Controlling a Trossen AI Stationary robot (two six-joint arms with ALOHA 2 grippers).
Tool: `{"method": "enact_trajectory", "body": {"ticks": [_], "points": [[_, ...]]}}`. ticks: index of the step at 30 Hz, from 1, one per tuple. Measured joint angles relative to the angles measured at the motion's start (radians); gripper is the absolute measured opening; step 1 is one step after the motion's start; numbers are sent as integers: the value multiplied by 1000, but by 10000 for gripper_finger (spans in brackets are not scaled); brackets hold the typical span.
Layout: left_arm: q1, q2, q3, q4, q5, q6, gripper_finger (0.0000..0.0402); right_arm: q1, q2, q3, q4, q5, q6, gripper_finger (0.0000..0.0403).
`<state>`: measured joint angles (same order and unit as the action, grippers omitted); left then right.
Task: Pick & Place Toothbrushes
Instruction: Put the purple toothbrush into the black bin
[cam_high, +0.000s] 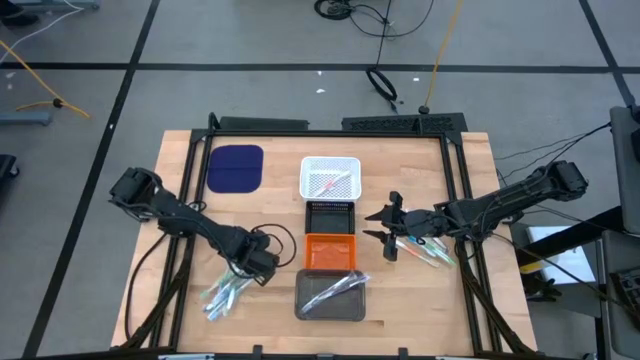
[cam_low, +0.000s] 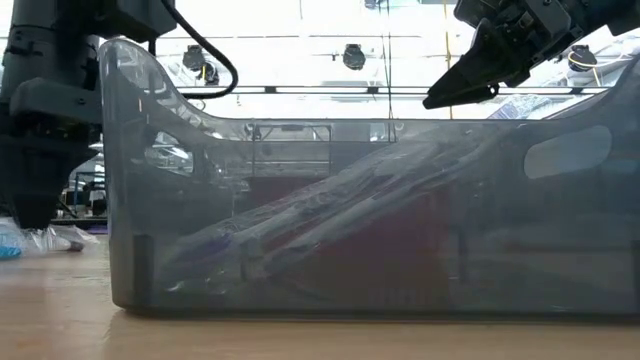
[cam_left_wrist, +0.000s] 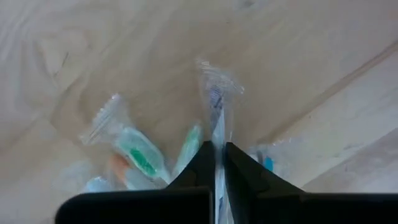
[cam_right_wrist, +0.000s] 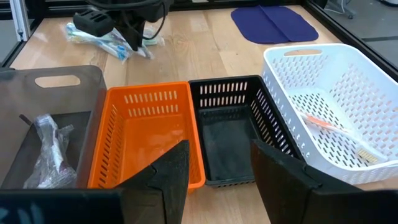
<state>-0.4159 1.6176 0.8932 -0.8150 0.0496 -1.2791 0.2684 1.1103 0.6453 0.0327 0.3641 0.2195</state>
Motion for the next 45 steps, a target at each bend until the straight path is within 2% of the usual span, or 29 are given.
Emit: {"method": "enact_trajectory", "body": {"ticks": [9,14,20,26,30,33,39,45], "points": [[32,-3,55,-9,-50,105,0,0,0,0,1,0,0,161],[47,-2,154,-124,-122,171,0,0,0,0,1,0,0,161],[48,-2,325,-248,-324,270,0,0,0,0,1,0,1,161],[48,-2,478,-243,-485,436,0,0,0,0,35,-1,4,161],[48,-2,542,-163,-581,578,0,0,0,0,120,-2,-8,161],[49,-2,560,-34,-611,723,0,0,0,0,201,-2,-45,161],[72,-3,560,275,-595,1022,0,0,0,0,374,-37,-122,161],[106,-3,560,452,-537,1188,0,0,1,0,481,-79,-181,160]]}}
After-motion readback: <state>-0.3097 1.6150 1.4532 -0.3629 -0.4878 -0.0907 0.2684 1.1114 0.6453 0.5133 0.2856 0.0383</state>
